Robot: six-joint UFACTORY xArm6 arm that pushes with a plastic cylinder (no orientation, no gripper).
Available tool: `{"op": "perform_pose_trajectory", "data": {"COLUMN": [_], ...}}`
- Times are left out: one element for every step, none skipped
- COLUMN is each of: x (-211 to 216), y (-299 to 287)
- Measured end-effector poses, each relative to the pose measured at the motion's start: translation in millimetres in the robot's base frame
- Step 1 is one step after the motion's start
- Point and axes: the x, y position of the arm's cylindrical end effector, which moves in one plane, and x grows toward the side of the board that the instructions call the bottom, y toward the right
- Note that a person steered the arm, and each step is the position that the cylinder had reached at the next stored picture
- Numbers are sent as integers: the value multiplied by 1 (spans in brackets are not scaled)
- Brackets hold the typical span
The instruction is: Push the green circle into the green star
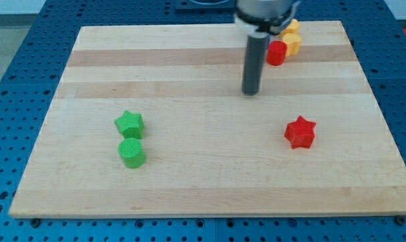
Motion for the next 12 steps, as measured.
{"op": "perform_pose_trajectory", "data": {"x": [39, 84, 104, 105, 148, 166, 166, 166, 160, 147, 144, 144], "y": [-39, -81, -104, -104, -104, -110, -132, -150, -176, -207, -207, -201]}}
